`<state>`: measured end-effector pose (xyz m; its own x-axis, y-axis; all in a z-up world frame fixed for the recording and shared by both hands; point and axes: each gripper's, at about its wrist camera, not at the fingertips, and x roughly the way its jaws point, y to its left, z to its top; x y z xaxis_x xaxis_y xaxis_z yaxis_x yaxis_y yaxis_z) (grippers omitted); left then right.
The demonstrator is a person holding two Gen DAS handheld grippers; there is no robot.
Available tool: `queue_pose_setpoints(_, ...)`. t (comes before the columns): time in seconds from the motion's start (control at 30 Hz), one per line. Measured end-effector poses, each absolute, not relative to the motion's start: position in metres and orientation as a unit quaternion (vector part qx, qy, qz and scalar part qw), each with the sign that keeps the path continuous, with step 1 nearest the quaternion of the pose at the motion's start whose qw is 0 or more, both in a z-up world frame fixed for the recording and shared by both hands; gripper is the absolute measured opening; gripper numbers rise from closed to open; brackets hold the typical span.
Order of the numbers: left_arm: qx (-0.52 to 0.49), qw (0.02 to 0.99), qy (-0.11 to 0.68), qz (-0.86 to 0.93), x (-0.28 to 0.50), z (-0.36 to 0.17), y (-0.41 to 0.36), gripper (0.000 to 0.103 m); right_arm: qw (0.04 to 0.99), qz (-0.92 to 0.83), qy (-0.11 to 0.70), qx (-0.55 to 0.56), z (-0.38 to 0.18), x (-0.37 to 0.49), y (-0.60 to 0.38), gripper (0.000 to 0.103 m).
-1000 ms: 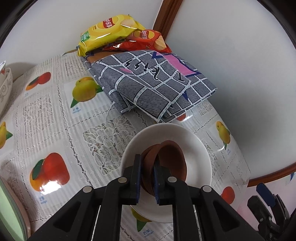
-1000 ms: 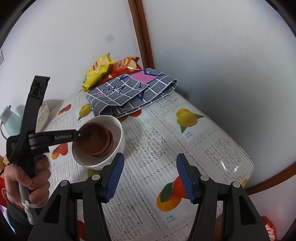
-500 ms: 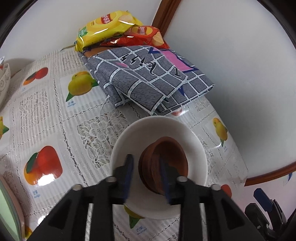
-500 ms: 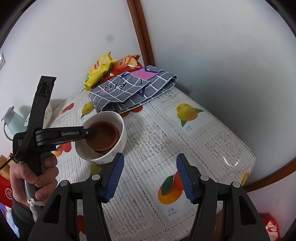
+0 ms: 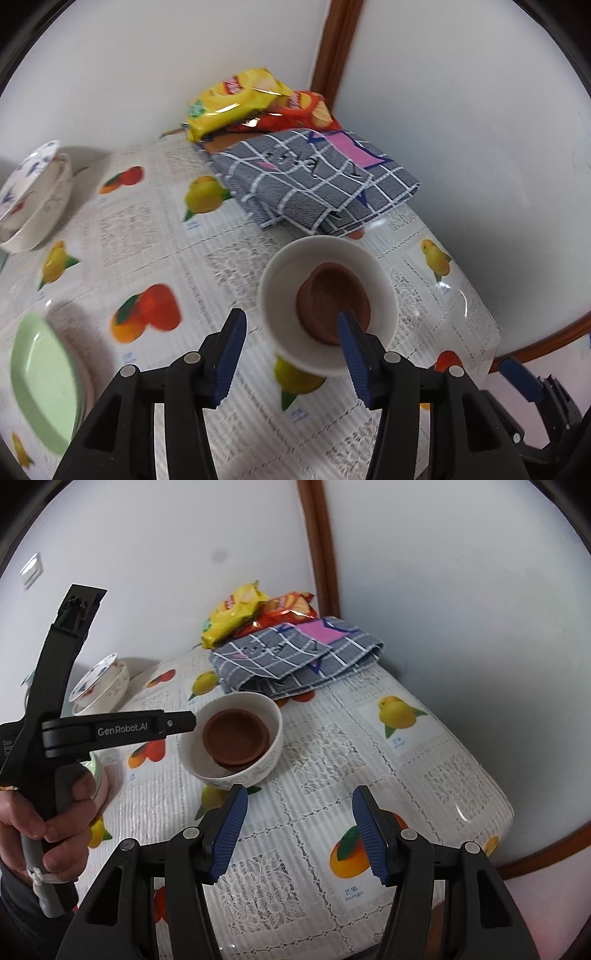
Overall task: Organize plates and bowls
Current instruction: 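Open the left gripper to release the brown saucer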
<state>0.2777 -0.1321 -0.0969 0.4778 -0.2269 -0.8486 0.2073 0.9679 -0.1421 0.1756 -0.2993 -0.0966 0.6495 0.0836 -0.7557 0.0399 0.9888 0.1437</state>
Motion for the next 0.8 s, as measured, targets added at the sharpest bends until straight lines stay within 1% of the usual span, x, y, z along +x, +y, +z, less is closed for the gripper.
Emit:
queue_pose_setpoints(0.1, -0.019, 0.866, 0.488, -0.11, 0.263, -0.092, -0.125, 0.052, 0.912, 0.027, 0.405, 0.065, -0.092, 0.173, -0.297, 0.064)
queue_pose_setpoints(0.3, -0.037, 0.877, 0.473, -0.082, 0.239, -0.08, -0.111, 0.052, 0.915, 0.048, 0.4, 0.021, -0.088, 0.185, -0.286, 0.064)
queue_pose_setpoints(0.5, -0.071, 0.887, 0.454, -0.043, 0.235, -0.068, -0.087, 0.052, 0.912, 0.042, 0.407, 0.015, -0.089, 0.207, -0.282, 0.064)
queue_pose_setpoints(0.6, -0.093, 0.889, 0.448, -0.036, 0.236, -0.07, -0.077, 0.052, 0.901, 0.055, 0.428, 0.039, -0.094, 0.217, -0.282, 0.064)
queue_pose_setpoints(0.7, -0.085, 0.886, 0.455, -0.031, 0.239, -0.078, -0.076, 0.052, 0.893, 0.062, 0.445, 0.031, -0.105, 0.224, -0.276, 0.064)
queue_pose_setpoints(0.8, -0.067, 0.884, 0.462, -0.035, 0.242, -0.086, -0.077, 0.052, 0.896, 0.052, 0.44, 0.009, -0.112, 0.225, -0.269, 0.064)
